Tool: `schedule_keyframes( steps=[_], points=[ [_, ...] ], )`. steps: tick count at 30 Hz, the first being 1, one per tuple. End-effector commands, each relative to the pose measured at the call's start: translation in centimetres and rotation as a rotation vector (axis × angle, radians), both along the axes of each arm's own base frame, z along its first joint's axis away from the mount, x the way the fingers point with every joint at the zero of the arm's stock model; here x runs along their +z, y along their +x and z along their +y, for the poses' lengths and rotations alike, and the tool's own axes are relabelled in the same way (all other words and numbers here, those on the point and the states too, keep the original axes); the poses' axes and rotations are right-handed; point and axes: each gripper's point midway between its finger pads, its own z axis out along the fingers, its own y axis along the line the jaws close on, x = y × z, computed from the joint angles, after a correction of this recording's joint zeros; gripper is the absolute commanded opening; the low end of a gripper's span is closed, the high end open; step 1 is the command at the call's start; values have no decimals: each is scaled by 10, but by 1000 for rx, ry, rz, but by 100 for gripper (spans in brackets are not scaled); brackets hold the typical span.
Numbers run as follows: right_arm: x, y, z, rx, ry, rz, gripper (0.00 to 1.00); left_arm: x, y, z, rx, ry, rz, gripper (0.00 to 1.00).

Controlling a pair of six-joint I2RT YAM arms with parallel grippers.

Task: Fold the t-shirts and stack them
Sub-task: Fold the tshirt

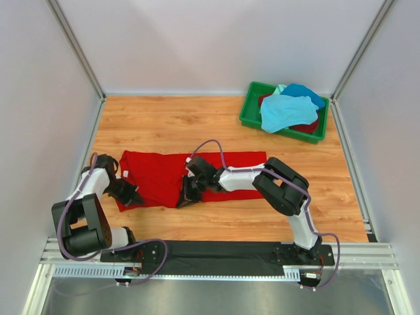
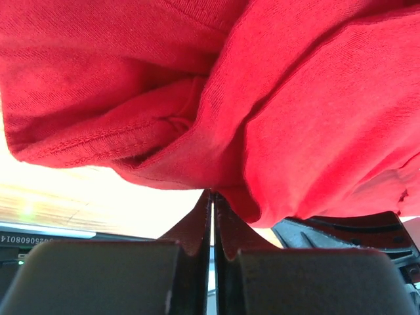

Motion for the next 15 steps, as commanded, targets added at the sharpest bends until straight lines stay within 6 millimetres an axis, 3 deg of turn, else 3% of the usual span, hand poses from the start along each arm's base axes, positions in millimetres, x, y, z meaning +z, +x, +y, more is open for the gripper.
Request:
schedule_keyframes(
  steps=[1,6,10,15],
  points=[
    [24,2,5,11,50,-30,0,2,3,1,5,1,-15,0],
    [30,0,3,24,56,-31,0,20,-16,10,33,77,39,0],
    [29,-5,-2,77,5,-26,0,28,-46,11,108,122,134,0],
    [36,-13,-8,141,-20,-24,0,25,-48,12,124,116,162,0]
  ],
)
